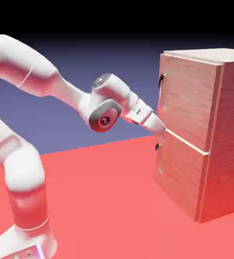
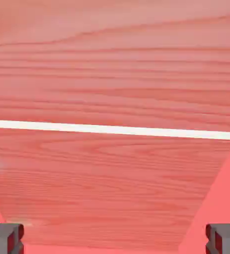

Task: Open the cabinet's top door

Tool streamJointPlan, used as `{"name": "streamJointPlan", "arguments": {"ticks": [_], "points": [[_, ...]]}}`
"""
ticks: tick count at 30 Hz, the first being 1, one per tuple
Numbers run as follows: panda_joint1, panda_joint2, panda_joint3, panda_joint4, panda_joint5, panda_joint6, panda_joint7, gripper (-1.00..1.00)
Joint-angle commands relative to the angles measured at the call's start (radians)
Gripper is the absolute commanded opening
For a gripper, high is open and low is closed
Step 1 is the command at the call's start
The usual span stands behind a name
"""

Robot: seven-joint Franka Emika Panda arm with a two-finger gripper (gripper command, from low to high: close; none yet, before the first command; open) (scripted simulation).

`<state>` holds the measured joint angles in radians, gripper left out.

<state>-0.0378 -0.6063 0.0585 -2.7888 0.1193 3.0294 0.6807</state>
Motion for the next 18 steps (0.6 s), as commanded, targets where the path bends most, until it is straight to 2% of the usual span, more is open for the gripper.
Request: {"name": "streamJointPlan", "arguments": {"ticks": [1, 18], "points": [[-0.018, -0.013, 0.022, 0.008, 0.044, -0.003, -0.022, 1.00], [-0.331, -0.242, 0.390, 0.141, 0.783, -0.051, -0.394, 1.00]]}}
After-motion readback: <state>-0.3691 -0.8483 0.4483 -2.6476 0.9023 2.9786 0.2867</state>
